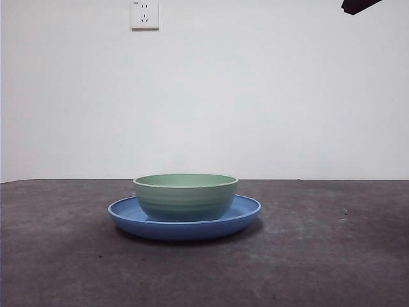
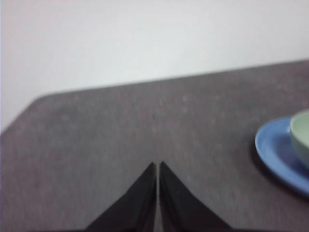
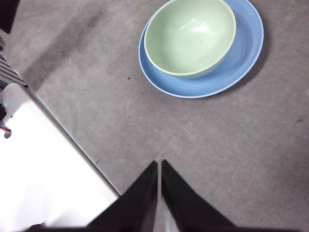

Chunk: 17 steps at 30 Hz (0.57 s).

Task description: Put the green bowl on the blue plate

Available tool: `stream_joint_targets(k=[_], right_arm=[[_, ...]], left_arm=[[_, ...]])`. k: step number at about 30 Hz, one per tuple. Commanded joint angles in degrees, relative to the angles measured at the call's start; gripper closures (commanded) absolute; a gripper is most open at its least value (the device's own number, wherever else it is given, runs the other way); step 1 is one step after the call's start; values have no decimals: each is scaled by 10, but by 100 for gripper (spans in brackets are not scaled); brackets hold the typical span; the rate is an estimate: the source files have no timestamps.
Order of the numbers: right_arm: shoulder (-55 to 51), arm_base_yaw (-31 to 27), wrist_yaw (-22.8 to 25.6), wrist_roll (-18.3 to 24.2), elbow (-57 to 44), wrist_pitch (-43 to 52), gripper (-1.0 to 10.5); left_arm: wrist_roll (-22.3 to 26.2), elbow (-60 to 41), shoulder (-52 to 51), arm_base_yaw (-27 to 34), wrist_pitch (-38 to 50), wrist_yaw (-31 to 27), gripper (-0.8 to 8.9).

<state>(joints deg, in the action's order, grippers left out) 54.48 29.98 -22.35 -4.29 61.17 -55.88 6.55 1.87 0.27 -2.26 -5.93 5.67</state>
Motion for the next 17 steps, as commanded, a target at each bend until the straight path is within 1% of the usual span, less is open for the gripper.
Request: stream_joint_targets(k=[1, 4, 17], right_arm=[[5, 4, -1, 7, 11, 6, 940], [5, 4, -1, 7, 11, 6, 940], [5, 4, -1, 7, 11, 6, 940]], left_arm=[[4, -12, -1, 1, -21, -3, 804], [2, -12, -1, 1, -47, -3, 804], [-4, -12, -1, 0, -46, -3, 804]])
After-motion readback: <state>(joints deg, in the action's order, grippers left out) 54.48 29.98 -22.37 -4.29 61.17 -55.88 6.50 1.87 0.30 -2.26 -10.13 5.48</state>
